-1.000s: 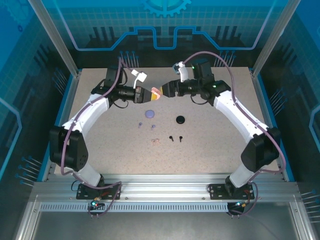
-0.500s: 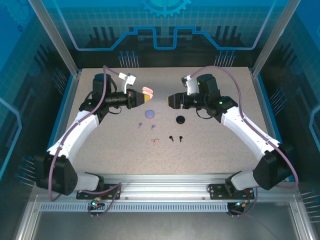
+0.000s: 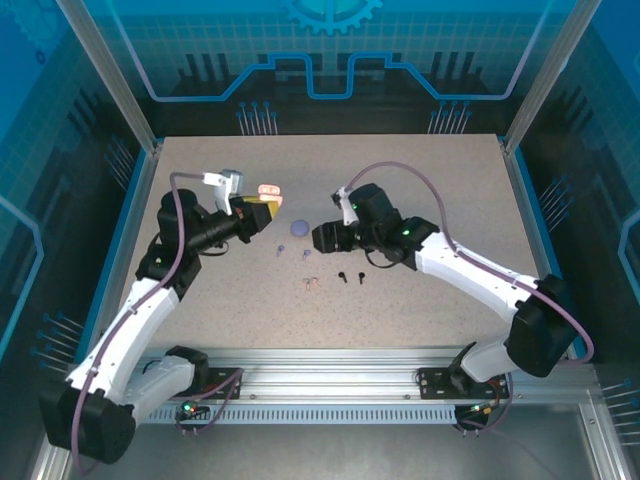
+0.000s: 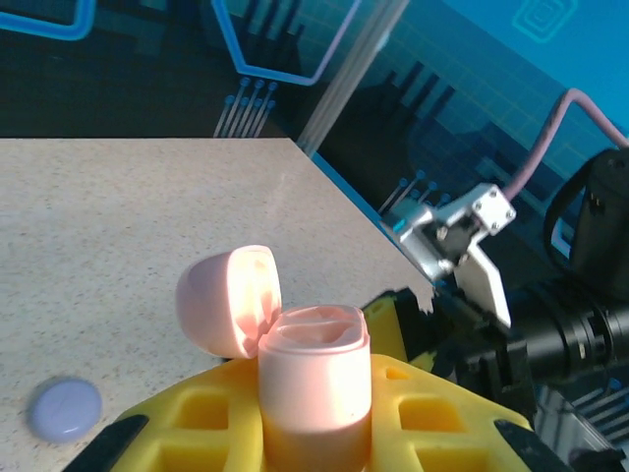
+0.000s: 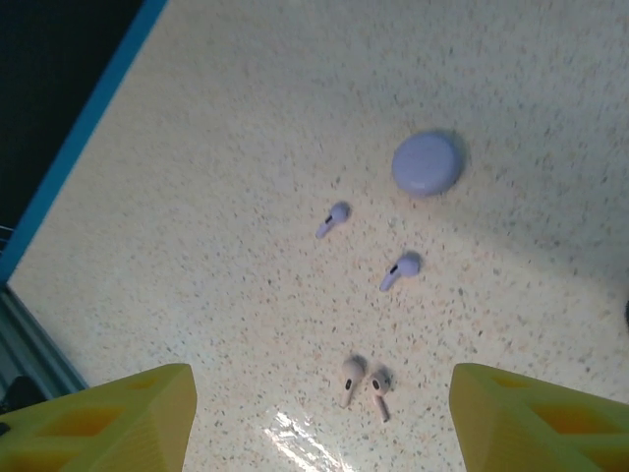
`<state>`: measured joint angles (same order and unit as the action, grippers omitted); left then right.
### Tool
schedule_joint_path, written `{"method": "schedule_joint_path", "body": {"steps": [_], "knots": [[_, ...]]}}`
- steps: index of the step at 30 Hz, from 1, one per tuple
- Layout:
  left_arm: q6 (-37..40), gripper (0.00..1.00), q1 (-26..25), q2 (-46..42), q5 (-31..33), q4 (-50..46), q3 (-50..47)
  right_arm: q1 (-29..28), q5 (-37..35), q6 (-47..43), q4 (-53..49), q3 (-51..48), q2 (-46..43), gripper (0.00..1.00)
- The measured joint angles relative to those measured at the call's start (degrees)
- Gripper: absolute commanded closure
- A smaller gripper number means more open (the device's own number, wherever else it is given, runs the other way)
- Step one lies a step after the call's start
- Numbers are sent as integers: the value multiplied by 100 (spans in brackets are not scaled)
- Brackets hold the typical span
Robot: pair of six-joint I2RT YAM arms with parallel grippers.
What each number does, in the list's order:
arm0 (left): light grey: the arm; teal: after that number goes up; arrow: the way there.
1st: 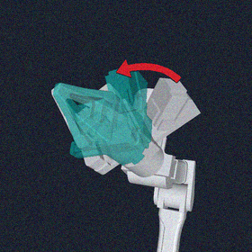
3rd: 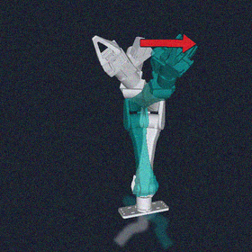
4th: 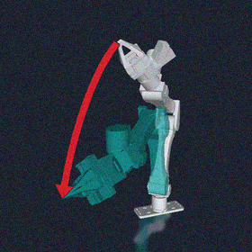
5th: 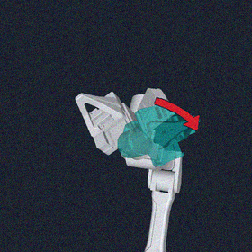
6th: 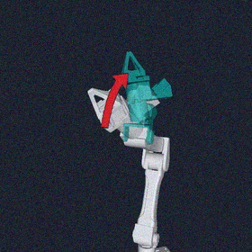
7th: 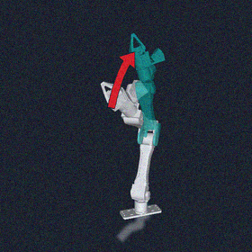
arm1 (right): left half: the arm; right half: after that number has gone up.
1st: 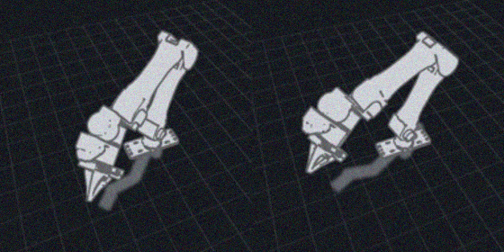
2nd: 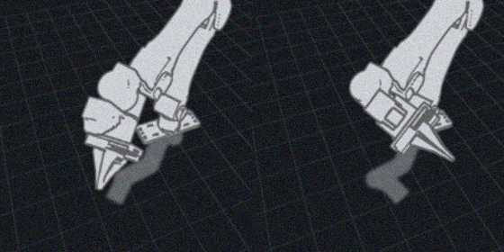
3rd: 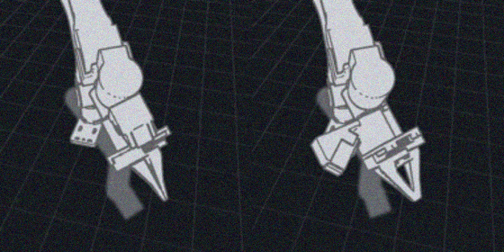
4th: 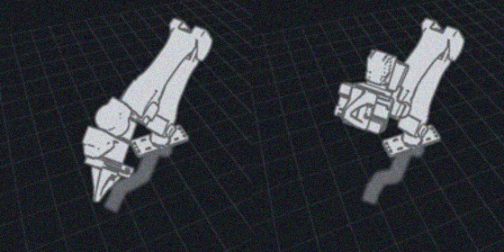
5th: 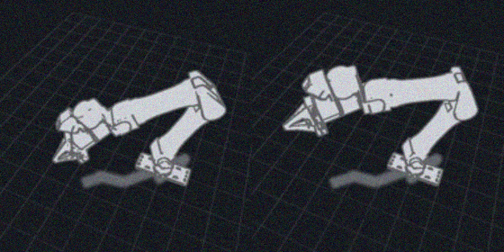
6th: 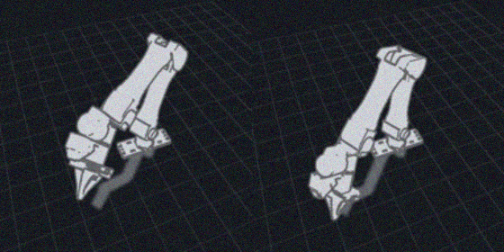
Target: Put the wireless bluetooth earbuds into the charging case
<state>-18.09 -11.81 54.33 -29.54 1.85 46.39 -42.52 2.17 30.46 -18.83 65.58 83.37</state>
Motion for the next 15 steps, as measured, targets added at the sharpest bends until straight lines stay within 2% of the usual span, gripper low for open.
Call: {"method": "schedule_joint_path", "body": {"steps": [5, 15], "knots": [[-223, 100, -9, -282, 590, 83, -387, -507, -457, 201, -24, 0, 367, 31], [-595, 100, -85, -492, 1180, 507, -1145, -1244, -970, 555, -374, 485, 1624, 36]]}}
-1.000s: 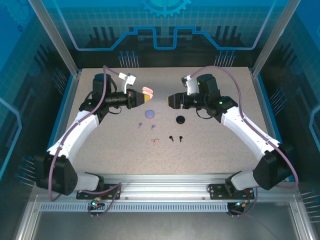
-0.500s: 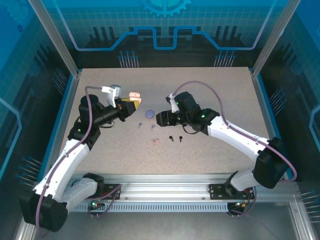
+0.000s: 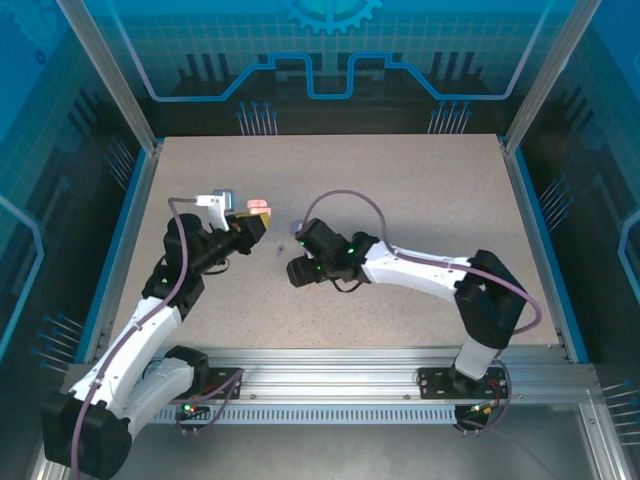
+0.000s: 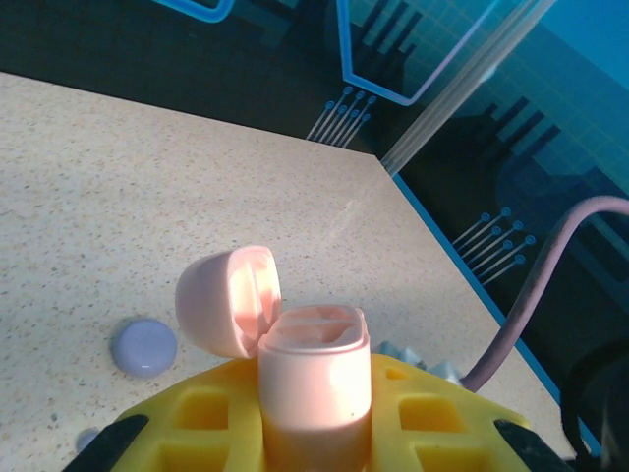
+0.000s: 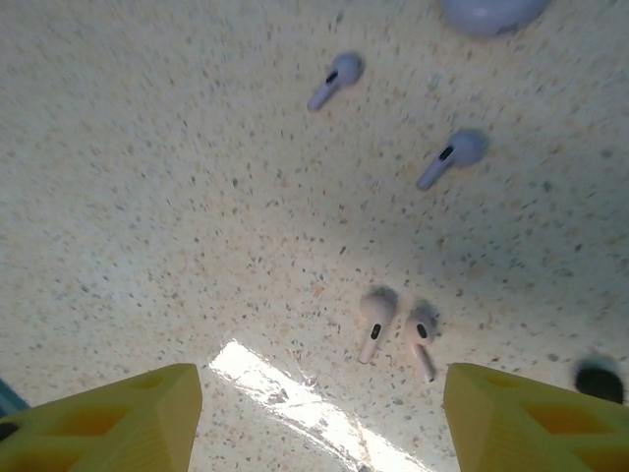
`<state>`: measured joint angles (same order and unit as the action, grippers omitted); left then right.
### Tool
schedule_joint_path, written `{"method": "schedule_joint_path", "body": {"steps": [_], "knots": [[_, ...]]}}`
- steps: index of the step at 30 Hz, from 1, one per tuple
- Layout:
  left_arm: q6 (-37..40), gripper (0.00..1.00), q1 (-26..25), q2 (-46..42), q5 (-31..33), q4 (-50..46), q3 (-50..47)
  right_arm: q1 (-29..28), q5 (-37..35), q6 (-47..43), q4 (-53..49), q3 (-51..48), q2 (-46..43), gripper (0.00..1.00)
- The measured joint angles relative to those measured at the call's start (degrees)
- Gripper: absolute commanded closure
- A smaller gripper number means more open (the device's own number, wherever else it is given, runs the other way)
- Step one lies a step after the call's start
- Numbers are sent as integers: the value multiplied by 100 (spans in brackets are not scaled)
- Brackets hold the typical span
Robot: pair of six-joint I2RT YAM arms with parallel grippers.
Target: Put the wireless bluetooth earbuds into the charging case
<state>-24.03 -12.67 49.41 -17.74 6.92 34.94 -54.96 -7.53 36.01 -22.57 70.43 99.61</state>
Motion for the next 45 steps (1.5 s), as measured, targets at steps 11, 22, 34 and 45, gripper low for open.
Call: {"method": "schedule_joint_path", "body": {"steps": [11, 22, 34, 45], "knots": [[-9, 100, 0, -229, 341, 203, -81, -238, -120, 409, -107, 229, 734, 46], [-13, 100, -4, -240, 361, 243, -103, -238, -162, 570, -151, 393, 1058, 49], [-57, 100, -4, -361, 361, 245, -103, -238, -256, 647, -249, 487, 1318, 50], [-146, 100, -4, -378, 361, 247, -103, -238, -391, 776, -608, 933, 1631, 58]]}}
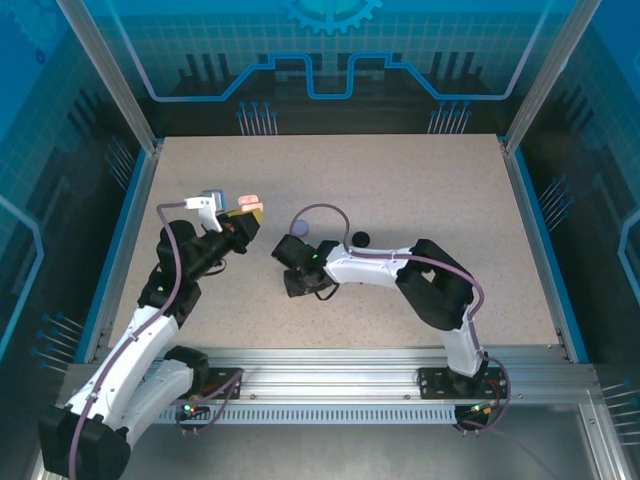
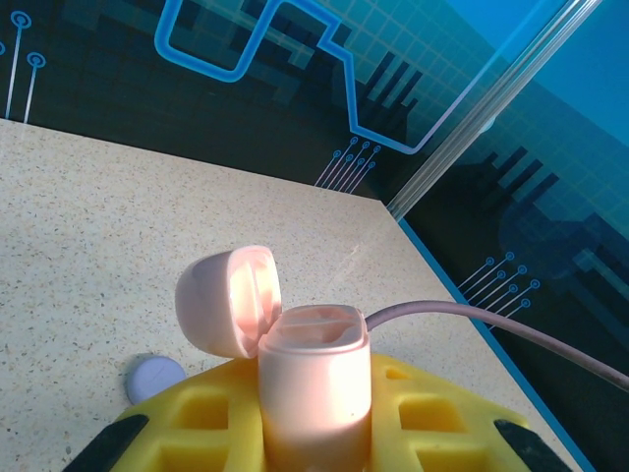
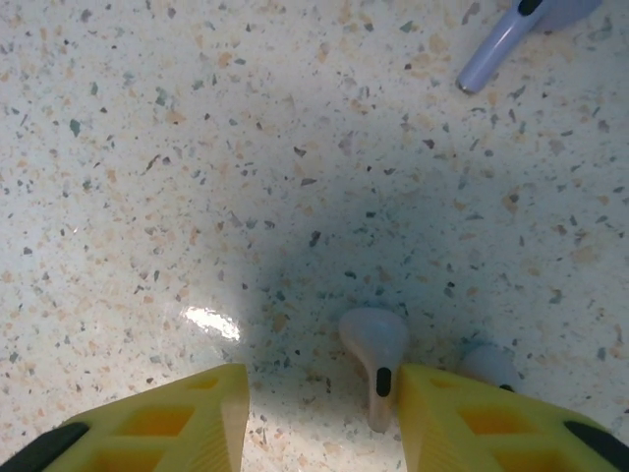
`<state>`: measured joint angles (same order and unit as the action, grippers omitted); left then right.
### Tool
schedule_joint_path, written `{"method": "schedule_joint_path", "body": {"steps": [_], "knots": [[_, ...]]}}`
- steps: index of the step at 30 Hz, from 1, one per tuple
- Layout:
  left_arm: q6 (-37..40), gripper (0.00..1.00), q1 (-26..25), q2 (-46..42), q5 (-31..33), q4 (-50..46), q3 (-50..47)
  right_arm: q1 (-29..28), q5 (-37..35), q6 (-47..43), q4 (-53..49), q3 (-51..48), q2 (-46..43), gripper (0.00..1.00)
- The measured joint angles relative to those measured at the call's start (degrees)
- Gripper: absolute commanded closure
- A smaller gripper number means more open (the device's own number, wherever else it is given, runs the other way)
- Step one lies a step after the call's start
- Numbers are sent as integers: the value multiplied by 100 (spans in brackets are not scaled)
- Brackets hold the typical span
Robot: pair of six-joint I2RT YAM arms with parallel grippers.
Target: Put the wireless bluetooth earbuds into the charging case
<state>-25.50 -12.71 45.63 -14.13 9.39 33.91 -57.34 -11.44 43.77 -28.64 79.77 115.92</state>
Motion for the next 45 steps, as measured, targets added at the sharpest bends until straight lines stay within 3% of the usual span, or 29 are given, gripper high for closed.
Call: {"method": "schedule_joint_path", "body": {"steps": [12, 45], "knots": [[-11, 100, -2, -74, -2, 74, -2, 0, -188, 341, -413, 352, 273, 62], [-13, 100, -22, -72, -11, 210, -33, -4, -337, 216, -1130, 1029, 675, 71]]}}
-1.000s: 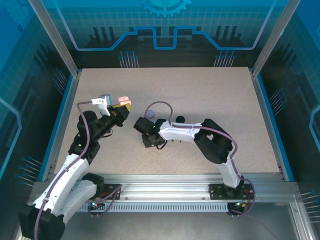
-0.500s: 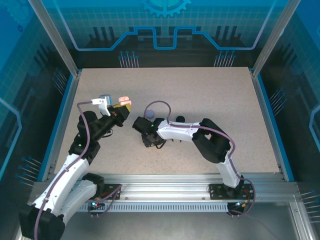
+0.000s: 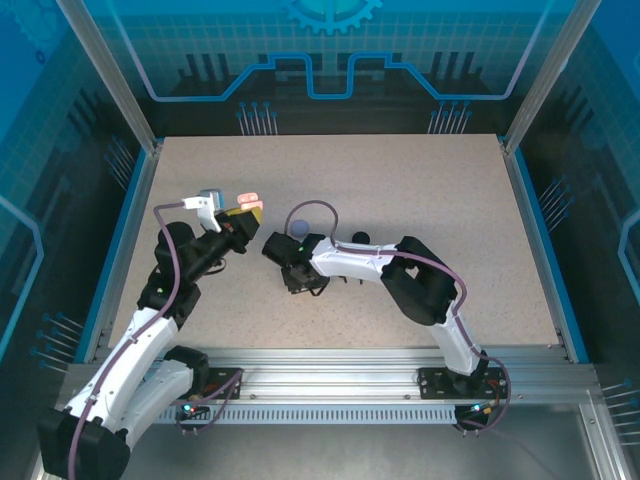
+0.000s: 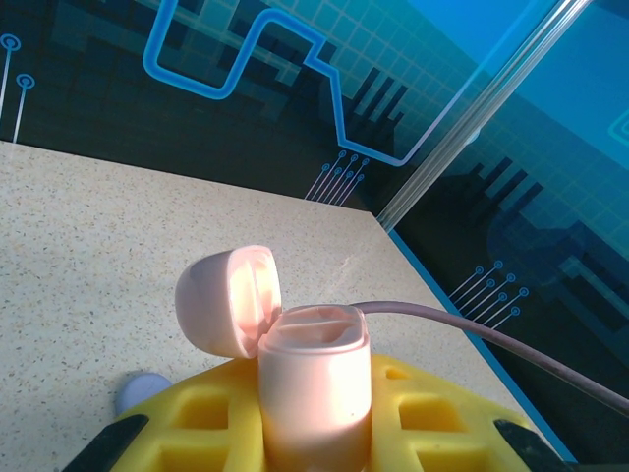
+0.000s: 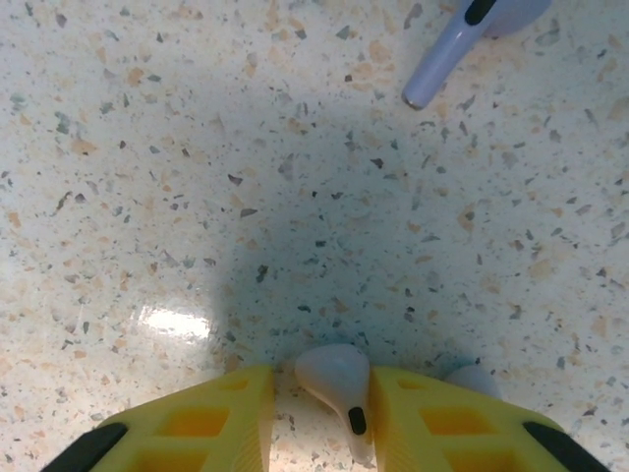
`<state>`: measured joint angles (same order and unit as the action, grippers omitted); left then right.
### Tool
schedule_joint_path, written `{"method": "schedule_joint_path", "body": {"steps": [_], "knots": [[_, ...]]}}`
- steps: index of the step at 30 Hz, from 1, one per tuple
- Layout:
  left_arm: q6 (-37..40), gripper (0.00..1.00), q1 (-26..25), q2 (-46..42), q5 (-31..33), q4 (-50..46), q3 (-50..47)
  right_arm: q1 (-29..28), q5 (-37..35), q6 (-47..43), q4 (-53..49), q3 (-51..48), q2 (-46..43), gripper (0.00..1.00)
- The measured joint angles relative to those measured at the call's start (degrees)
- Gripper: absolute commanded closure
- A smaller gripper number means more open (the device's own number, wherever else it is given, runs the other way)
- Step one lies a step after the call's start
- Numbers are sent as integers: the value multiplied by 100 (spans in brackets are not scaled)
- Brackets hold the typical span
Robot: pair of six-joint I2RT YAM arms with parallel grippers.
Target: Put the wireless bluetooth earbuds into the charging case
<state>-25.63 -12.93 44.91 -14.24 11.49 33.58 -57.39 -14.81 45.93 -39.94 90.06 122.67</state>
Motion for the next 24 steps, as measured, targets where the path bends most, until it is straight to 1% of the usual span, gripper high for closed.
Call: {"method": "schedule_joint_path", "body": {"steps": [10, 17, 24], "knots": [[2, 100, -50, 2, -13, 46, 0, 0, -37, -136, 48, 70, 37, 86], [4, 100, -125, 33, -11, 109, 0, 4, -116, -229, 380, -136, -109, 87], [101, 100, -271, 227, 9, 229, 0, 120, -142, -378, 570, -525, -955, 87]]}}
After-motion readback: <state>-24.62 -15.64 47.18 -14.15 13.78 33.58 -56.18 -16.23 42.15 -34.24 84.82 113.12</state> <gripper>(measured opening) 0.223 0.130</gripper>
